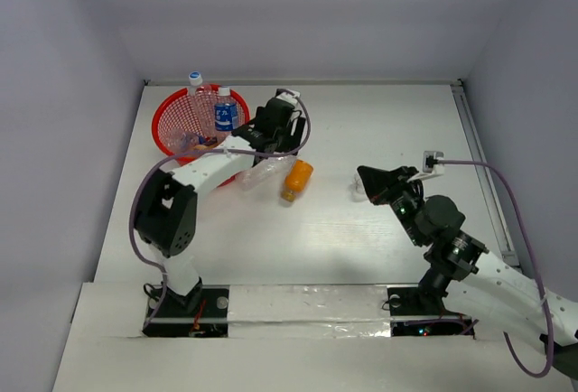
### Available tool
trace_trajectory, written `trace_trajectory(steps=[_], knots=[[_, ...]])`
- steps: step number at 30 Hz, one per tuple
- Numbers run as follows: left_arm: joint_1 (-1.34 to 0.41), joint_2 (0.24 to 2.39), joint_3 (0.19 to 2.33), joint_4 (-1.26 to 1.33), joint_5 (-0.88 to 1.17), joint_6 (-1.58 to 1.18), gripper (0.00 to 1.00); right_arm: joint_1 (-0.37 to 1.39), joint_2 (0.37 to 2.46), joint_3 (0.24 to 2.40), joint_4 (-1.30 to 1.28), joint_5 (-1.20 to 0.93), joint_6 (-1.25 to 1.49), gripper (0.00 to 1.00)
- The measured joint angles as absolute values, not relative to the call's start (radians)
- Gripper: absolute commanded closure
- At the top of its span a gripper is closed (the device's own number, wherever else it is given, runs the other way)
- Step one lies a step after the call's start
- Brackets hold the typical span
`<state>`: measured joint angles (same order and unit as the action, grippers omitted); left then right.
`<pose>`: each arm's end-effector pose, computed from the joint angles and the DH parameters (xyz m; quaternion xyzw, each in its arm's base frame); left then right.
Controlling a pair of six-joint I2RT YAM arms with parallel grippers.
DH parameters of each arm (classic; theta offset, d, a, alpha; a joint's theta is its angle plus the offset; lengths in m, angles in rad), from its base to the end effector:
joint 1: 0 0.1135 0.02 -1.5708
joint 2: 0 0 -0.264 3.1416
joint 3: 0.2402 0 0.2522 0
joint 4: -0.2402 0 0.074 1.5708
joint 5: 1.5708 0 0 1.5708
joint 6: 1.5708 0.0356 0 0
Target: Put the plastic bottles in the bin
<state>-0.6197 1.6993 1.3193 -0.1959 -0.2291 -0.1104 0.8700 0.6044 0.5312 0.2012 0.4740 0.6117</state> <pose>0.3260 -0.2227 0.2810 0.1671 0.8586 -0.0754 0.4787 0.1132 0.1090 0.3189 0.0922 0.6593 0.3782 0.6432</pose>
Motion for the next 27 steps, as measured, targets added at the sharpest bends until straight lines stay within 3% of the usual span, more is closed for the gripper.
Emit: trace_trajectory(steps=[5, 21, 27], knots=[[-0.617, 1.841, 1.405, -0.224, -0.241, -0.106, 0.24, 0.87, 0.55, 0.499, 0.13, 0.494, 0.624, 0.77], [-0.581, 1.976, 1.433, -0.32, -0.187, -0.124, 0.18, 0.87, 0.57, 0.491, 0.078, 0.508, 0.635, 0.19], [-0.564, 2.025, 1.433, -0.324, -0.153, -0.141, 0.22, 0.87, 0.729, 0.5, 0.081, 0.455, 0.653, 0.12]])
